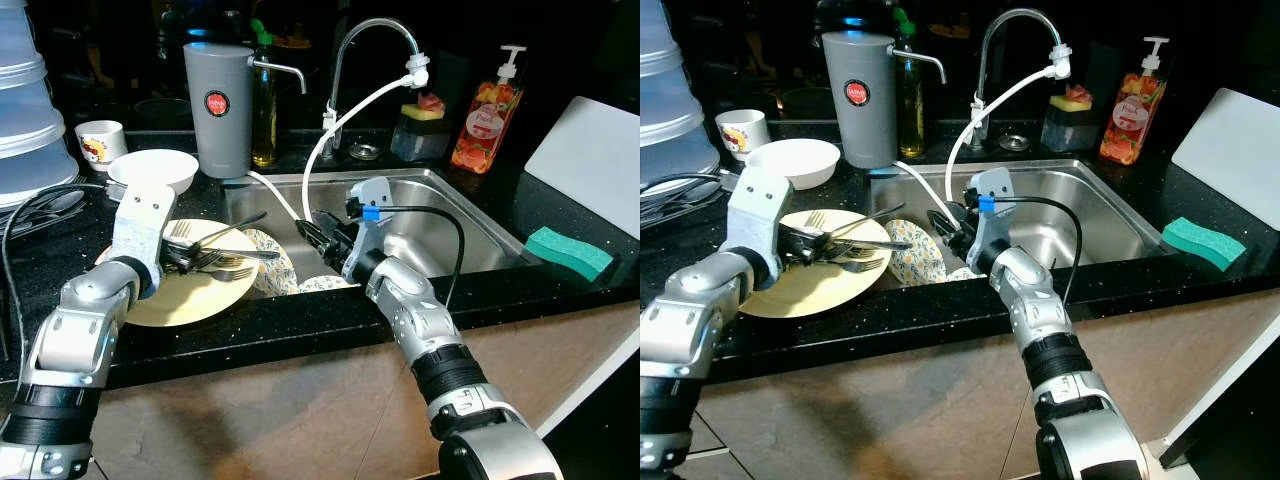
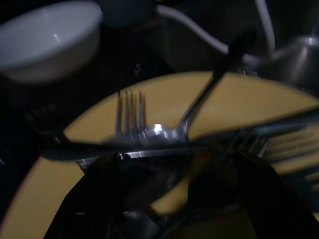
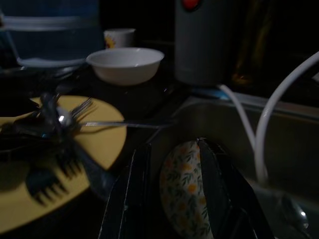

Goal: Kitchen organization

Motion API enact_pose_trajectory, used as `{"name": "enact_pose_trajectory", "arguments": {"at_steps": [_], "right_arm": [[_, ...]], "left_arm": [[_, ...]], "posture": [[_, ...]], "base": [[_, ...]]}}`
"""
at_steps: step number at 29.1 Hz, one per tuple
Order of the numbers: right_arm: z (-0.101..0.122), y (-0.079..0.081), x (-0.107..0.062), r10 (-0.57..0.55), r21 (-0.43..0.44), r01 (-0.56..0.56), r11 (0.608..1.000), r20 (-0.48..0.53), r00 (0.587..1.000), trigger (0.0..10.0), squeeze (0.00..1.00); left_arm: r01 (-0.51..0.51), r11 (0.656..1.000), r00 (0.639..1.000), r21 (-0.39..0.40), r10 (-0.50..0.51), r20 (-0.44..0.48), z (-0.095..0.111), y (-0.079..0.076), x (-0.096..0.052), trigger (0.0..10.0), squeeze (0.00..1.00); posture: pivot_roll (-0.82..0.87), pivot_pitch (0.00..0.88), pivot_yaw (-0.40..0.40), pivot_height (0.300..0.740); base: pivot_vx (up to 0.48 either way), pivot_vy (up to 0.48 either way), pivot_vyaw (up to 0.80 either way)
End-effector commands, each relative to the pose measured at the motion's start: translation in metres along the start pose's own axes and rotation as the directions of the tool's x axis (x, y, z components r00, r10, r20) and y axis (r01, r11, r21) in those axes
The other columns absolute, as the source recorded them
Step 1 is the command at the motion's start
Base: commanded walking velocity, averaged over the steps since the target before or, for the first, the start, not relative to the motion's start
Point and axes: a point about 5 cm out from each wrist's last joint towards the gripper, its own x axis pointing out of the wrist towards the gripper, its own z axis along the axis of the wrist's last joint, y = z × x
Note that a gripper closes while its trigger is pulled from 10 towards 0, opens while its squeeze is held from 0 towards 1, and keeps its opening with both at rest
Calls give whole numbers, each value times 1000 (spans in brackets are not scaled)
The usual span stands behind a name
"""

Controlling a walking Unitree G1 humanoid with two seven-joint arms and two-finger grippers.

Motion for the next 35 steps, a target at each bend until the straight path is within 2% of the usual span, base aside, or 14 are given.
{"name": "enact_pose_trajectory", "arguments": {"at_steps": [1,6,12,16,18,19,20,21,22,23,24,30,33,35], "right_arm": [[1,0,0,10,-8,-10,1000,-9,1000,10000,0],[0,2,0,35,-13,-36,999,-25,999,10000,0],[-1,3,0,43,-13,-44,999,-37,998,10000,0],[-4,7,1,65,-6,-66,998,-55,996,10000,0],[-4,8,1,73,-5,-74,997,-57,996,10000,0],[-4,9,1,81,-4,-82,997,-61,995,10000,0],[-4,9,1,81,-4,-82,997,-61,995,10000,0],[-4,10,1,94,-2,-95,996,-67,993,10000,0],[-5,11,1,108,-1,-109,994,-74,991,10000,0],[-5,11,1,108,-1,-109,994,-74,991,10000,0],[-6,13,1,119,1,-119,993,-80,990,10000,0],[-8,16,0,135,8,-135,991,-89,987,10000,0],[-8,18,1,142,15,-141,990,-94,985,10000,0],[-8,19,2,146,17,-145,989,-97,984,10000,0]], "left_arm": [[9,1000,999,3,-9,-49,-3,3,0,10000,0],[22,999,998,-23,-23,-59,3,16,-5,10000,0],[46,999,994,7,-45,-97,1,26,-9,10000,0],[102,995,973,20,-96,-210,-11,30,-15,10000,0],[114,993,968,16,-107,-225,-13,29,-15,10000,0],[122,992,965,14,-115,-236,-15,29,-15,8706,0],[122,992,965,14,-115,-236,-15,29,-15,8706,0],[134,991,961,11,-128,-244,-16,28,-15,3490,0],[139,990,960,7,-134,-246,-16,28,-14,471,0],[139,990,960,7,-134,-246,-16,28,-14,471,0],[146,989,959,2,-141,-245,-16,27,-14,0,0],[136,991,965,6,-131,-227,-14,29,-13,0,0],[50,999,993,8,-49,-107,1,38,-9,0,0],[28,1000,997,3,-28,-72,6,40,-9,0,0]], "posture": [[50,6,-78,740],[50,6,-77,740],[53,5,-77,740],[55,2,-76,740],[55,2,-76,740],[55,2,-76,740],[55,2,-76,740],[55,0,-77,740],[54,0,-77,740],[54,0,-77,740],[54,0,-78,740],[52,0,-80,740],[47,0,-86,740],[45,0,-89,740]], "base": [[0,0,0],[0,0,0],[0,0,0],[0,0,0],[0,0,0],[0,0,0],[0,0,0],[0,0,0],[0,0,0],[0,0,0],[0,0,0],[0,0,0],[0,0,0],[0,0,0]]}}
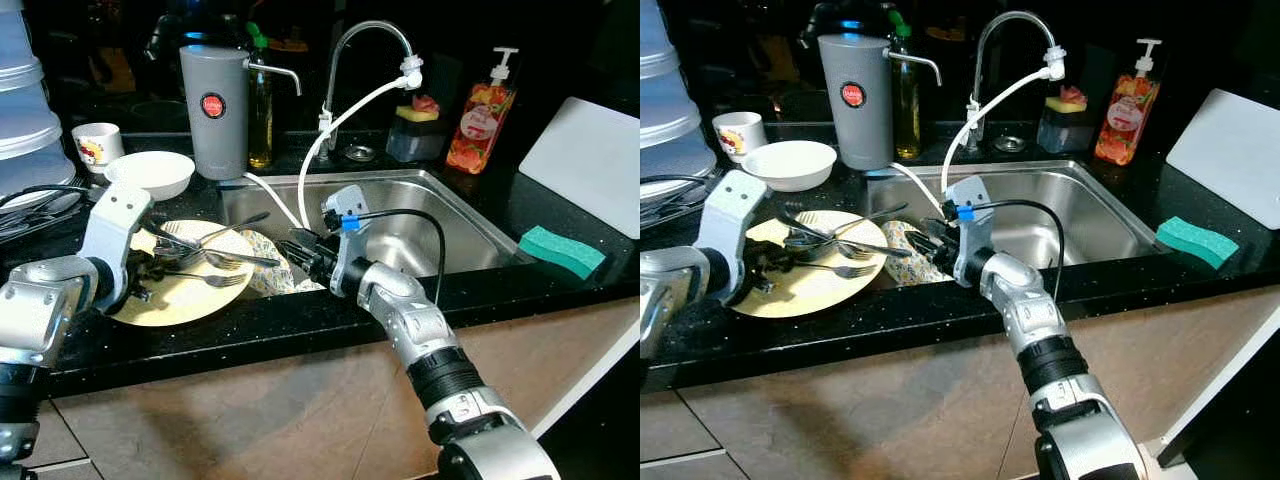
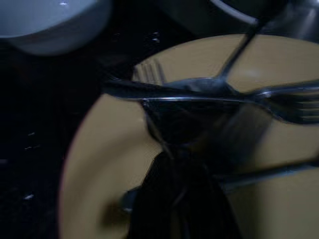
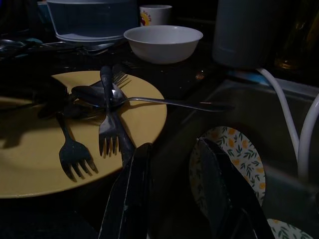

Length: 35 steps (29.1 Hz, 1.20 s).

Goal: Kitchen organization

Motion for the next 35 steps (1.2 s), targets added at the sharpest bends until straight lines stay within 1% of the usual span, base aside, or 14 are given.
{"name": "enact_pose_trajectory", "arguments": {"at_steps": [1,9,12,16,19,20,22,24,25,28,31,32,33,35], "right_arm": [[-2,4,1,17,0,-17,1000,-14,1000,10000,0],[-3,8,1,32,12,-32,999,-21,999,10000,0],[-3,9,1,35,17,-35,999,-21,999,10000,0],[-2,10,1,42,28,-41,999,-19,999,10000,0],[-1,12,2,46,43,-45,998,-13,999,10000,0],[-1,12,2,46,43,-45,998,-13,999,10000,0],[-1,16,4,51,49,-51,998,-9,999,10000,0],[-1,17,4,52,52,-51,997,-7,999,10000,0],[-1,17,4,52,52,-51,997,-7,999,10000,0],[0,17,6,40,60,-40,997,2,999,10000,0],[1,17,6,36,62,-36,997,4,999,10000,0],[4,15,6,19,76,-20,997,17,1000,10000,0],[4,15,6,19,76,-20,997,17,1000,10000,0],[11,11,6,-8,122,2,993,51,999,10000,0]], "left_arm": [[-24,1000,998,-18,24,53,8,2,2,0,0],[-44,998,991,-40,49,121,18,3,-3,0,0],[-47,998,983,-29,51,175,25,4,-6,0,0],[-34,998,946,-56,50,319,42,3,-10,0,0],[9,992,883,-129,52,466,59,1,-14,0,0],[9,992,883,-129,52,466,59,1,-14,0,0],[104,973,808,-208,39,588,71,-4,-17,0,0],[157,959,780,-236,26,625,74,-8,-17,0,0],[157,959,780,-236,26,625,74,-8,-17,0,0],[307,909,731,-282,-35,682,72,-25,-11,0,0],[330,898,720,-290,-41,693,72,-28,-10,0,0],[400,860,685,-316,-51,727,74,-33,-11,0,0],[400,860,685,-316,-51,727,74,-33,-11,0,0],[532,775,594,-341,-56,802,78,-41,-14,0,0]], "posture": [[45,0,-89,740],[41,0,-96,740],[39,0,-102,740],[38,0,-105,740],[34,0,-105,740],[34,0,-105,740],[34,0,-105,740],[34,0,-104,740],[34,0,-104,740],[29,0,-100,740],[29,0,-100,740],[27,0,-98,740],[27,0,-98,740],[24,0,-97,740]], "base": [[0,0,0],[0,0,0],[0,0,0],[0,0,0],[0,0,0],[0,0,0],[0,0,0],[0,0,0],[0,0,0],[0,0,0],[0,0,0],[0,0,0],[0,0,0],[0,0,0]]}}
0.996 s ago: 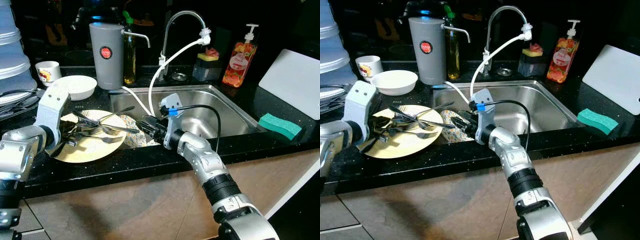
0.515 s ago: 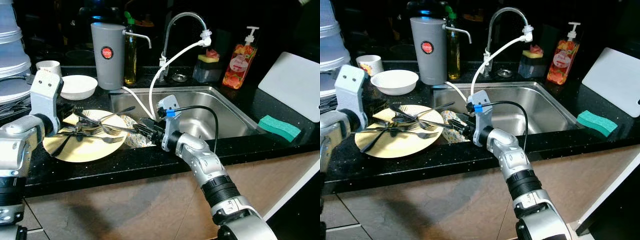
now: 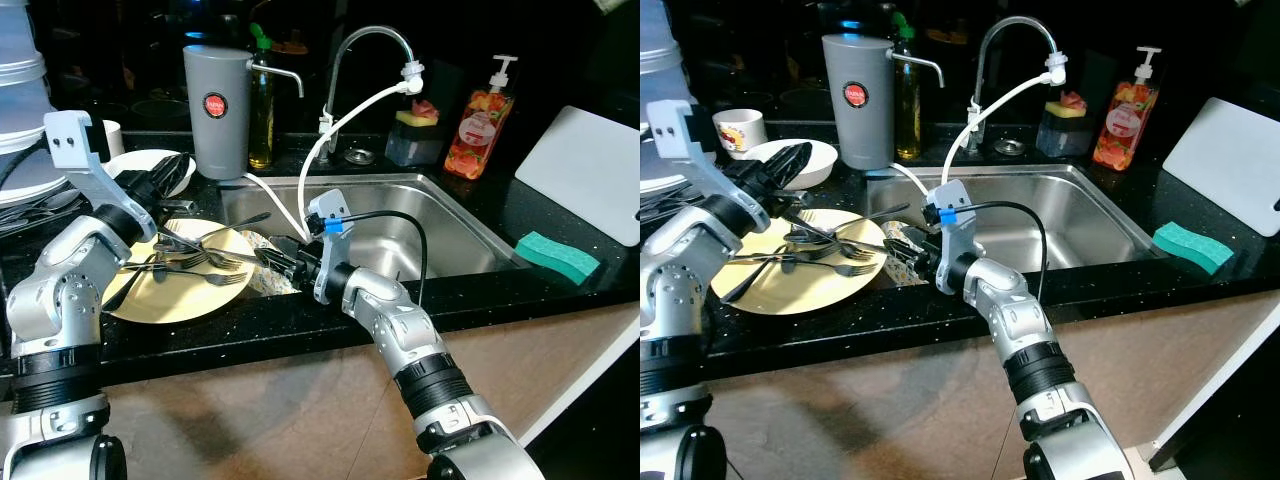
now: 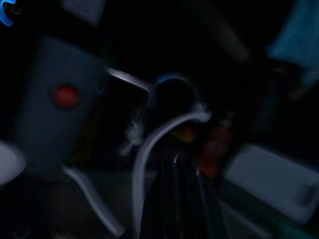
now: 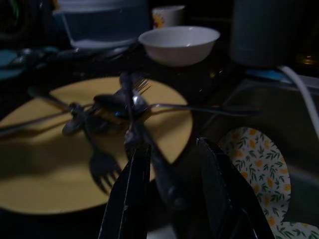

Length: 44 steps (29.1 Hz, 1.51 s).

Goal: Kitchen organization

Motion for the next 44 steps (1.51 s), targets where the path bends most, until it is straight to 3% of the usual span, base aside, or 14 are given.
{"name": "enact_pose_trajectory", "arguments": {"at_steps": [1,10,15,22,24,25,27,28,29,31,34,35,39,44], "right_arm": [[8,-3,0,-15,27,14,1000,31,999,10000,0],[23,-2,0,-11,160,-8,987,120,993,10000,0],[24,-2,-1,-11,174,-12,985,130,991,10000,0],[25,-1,-1,-10,179,-13,984,128,992,10000,0],[25,-1,-1,-10,160,-8,987,116,993,10000,0],[25,-2,-1,-11,141,-4,990,104,995,10000,0],[24,-2,-2,-10,116,0,993,86,996,10000,0],[24,-2,-2,-10,116,0,993,86,996,10000,0],[24,-2,-2,-9,109,0,994,81,997,10000,0],[24,-2,-2,-8,102,0,995,78,997,10000,0],[24,-3,-2,-6,91,-1,996,78,997,10000,0],[24,-3,-3,-6,89,-1,996,77,997,10000,0],[24,-4,-3,-6,85,0,996,75,997,10000,0],[25,-6,-5,2,72,-7,997,69,998,10000,0]], "left_arm": [[56,996,997,-68,-53,54,2,-7,1,0,0],[173,899,912,-401,8,411,14,0,-5,0,0],[169,861,890,-479,76,450,16,8,-9,0,0],[130,881,919,-455,65,388,10,9,-10,0,0],[14,926,959,-377,94,267,2,12,-7,0,0],[-158,970,981,-185,176,86,-10,19,-2,0,0],[-306,919,931,250,344,-122,-24,34,-4,0,0],[-306,919,931,250,344,-122,-24,34,-4,0,0],[-304,845,906,440,399,-140,-22,39,-6,8235,0],[-305,797,898,522,422,-120,-17,40,-6,9725,0],[-341,740,907,579,422,-5,7,37,0,10000,0],[-328,746,908,579,417,-23,8,36,0,10000,1000],[-323,731,881,601,465,-93,4,43,-5,10000,1000],[-254,712,759,655,566,-321,-15,51,-23,10000,1000]], "posture": [[24,0,-97,740],[12,0,-90,740],[15,3,-85,740],[18,3,-84,740],[17,3,-85,740],[17,3,-85,740],[21,6,-86,740],[21,6,-86,740],[19,6,-85,740],[19,6,-85,740],[24,7,-85,740],[27,7,-83,740],[27,8,-81,740],[26,10,-78,740]], "base": [[0,0,0],[0,0,0],[0,0,0],[0,0,0],[0,0,0],[0,0,0],[0,0,0],[0,0,0],[0,0,0],[0,0,0],[0,0,0],[0,0,0],[0,0,0],[0,0,0]]}}
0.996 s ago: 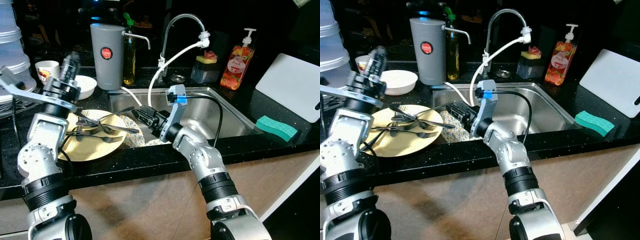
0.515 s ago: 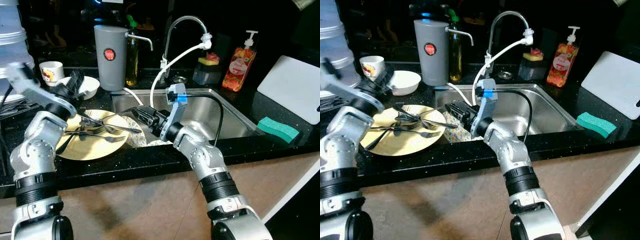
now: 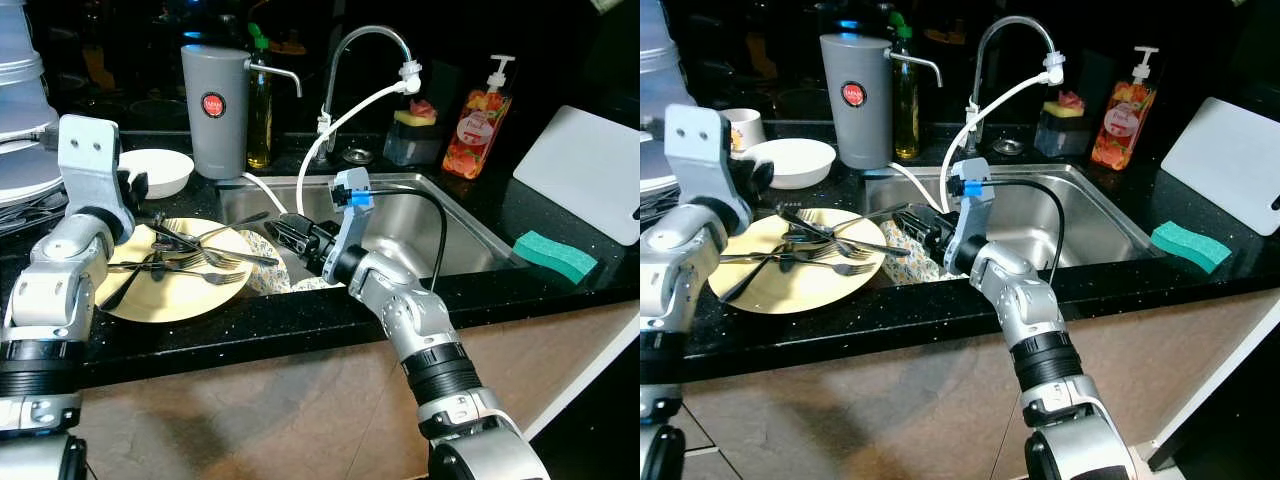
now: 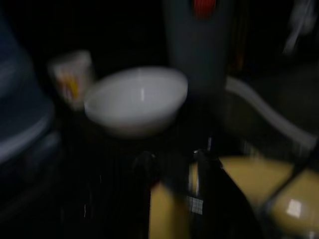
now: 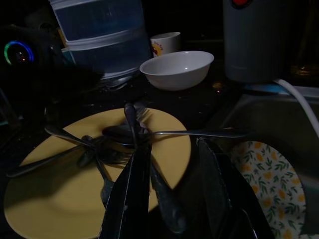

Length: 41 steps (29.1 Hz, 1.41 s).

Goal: Kitchen organization

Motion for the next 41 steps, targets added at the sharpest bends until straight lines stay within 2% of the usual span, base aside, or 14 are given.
{"name": "enact_pose_trajectory", "arguments": {"at_steps": [1,2,3,7,11,16,23,24,25,29,31,34,39,41], "right_arm": [[4,-2,-3,2,-24,-2,1000,1,1000,10000,0],[3,-2,-4,9,-30,-9,1000,-7,1000,10000,0],[3,-2,-4,11,-32,-11,999,-11,1000,10000,0],[3,-3,-5,19,-39,-20,999,-21,1000,10000,0],[4,-3,-6,31,-40,-32,999,-25,999,10000,0],[3,-1,-6,58,-35,-59,998,-33,998,10000,0],[1,1,-8,86,-29,-88,996,-55,995,10000,0],[0,1,-8,91,-28,-93,995,-60,994,10000,0],[-1,2,-8,101,-28,-104,994,-68,993,10000,0],[-2,4,-8,119,-26,-121,992,-78,990,10000,0],[-3,5,-9,131,-24,-133,991,-88,987,10000,0],[-4,5,-9,132,-24,-134,991,-90,987,10000,0],[-4,6,-8,140,-19,-142,990,-95,986,10000,0],[-4,6,-8,141,-19,-143,990,-96,985,10000,0]], "left_arm": [[29,998,997,46,-26,-74,-8,-2,-3,10000,1000],[106,990,988,97,-94,-121,-10,-6,-7,10000,1000],[135,984,983,120,-118,-139,-11,-6,-8,10000,1000],[223,965,963,140,-196,-183,-8,-7,-15,10000,1000],[250,957,954,146,-217,-209,3,0,-23,10000,1000],[373,905,891,205,-288,-351,0,5,-39,10000,1000],[395,897,853,197,-278,-443,-8,14,-47,10000,1000],[394,901,846,181,-279,-454,-10,15,-47,10000,282],[398,904,833,153,-287,-474,-13,17,-49,10000,0],[396,909,819,129,-287,-497,-19,20,-50,10000,0],[392,916,803,82,-298,-516,-27,23,-49,10000,0],[390,919,798,64,-302,-521,-31,24,-49,10000,0],[399,917,759,31,-311,-573,-49,27,-48,10000,0],[402,915,755,27,-314,-576,-50,27,-49,10000,0]], "posture": [[26,10,-78,740],[25,13,-81,740],[25,13,-81,740],[23,14,-83,740],[21,10,-88,740],[22,6,-89,740],[26,1,-93,740],[26,1,-93,740],[26,1,-93,740],[25,0,-96,740],[25,0,-98,740],[24,0,-101,740],[21,0,-102,740],[21,0,-102,740]], "base": [[0,0,0],[0,0,0],[0,0,0],[0,0,0],[0,0,0],[0,0,0],[0,0,0],[0,0,0],[0,0,0],[0,0,0],[0,0,0],[0,0,0],[0,0,0],[0,0,0]]}}
